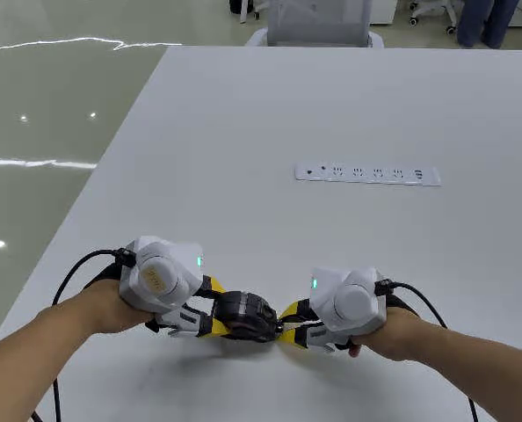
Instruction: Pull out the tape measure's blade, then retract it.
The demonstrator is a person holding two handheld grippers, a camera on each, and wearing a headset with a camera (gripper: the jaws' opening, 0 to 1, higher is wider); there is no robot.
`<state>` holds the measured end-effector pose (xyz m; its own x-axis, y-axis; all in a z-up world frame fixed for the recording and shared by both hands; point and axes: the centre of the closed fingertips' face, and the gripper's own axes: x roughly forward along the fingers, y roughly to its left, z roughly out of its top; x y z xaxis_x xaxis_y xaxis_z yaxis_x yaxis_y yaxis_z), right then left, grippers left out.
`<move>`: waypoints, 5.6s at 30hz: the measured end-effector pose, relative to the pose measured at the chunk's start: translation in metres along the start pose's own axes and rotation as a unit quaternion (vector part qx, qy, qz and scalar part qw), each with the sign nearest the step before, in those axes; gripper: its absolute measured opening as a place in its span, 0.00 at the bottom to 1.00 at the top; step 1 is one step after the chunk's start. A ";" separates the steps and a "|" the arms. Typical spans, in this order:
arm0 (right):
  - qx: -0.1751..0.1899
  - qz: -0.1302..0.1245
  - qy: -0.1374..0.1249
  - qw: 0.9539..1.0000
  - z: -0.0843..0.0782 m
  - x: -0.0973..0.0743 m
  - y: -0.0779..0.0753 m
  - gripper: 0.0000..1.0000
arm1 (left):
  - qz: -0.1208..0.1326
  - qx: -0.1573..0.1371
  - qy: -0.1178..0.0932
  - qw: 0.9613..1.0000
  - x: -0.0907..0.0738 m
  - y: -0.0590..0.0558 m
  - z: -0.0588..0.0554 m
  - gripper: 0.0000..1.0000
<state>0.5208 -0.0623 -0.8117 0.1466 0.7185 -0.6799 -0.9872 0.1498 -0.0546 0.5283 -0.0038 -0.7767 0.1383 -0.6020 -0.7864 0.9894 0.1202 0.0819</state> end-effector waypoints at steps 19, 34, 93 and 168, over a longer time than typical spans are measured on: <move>0.000 0.001 0.002 1.000 -0.002 -0.004 -0.001 0.11 | 0.004 -0.003 0.000 1.000 -0.001 0.000 -0.001 0.24; 0.002 0.004 0.003 1.000 -0.004 -0.009 0.000 0.11 | 0.005 -0.003 0.002 1.000 -0.002 0.000 -0.001 0.24; -0.005 0.009 0.021 1.000 -0.016 -0.033 -0.002 0.11 | 0.007 -0.012 0.012 1.000 -0.002 0.001 -0.003 0.24; -0.011 0.013 0.030 0.999 -0.033 -0.058 -0.004 0.11 | 0.004 -0.011 0.019 1.000 -0.002 0.001 -0.004 0.24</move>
<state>0.5145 -0.1269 -0.7966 0.1180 0.6793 -0.7243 -0.9918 0.1168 -0.0520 0.5289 0.0005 -0.7770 0.1441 -0.5704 -0.8086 0.9869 0.1424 0.0754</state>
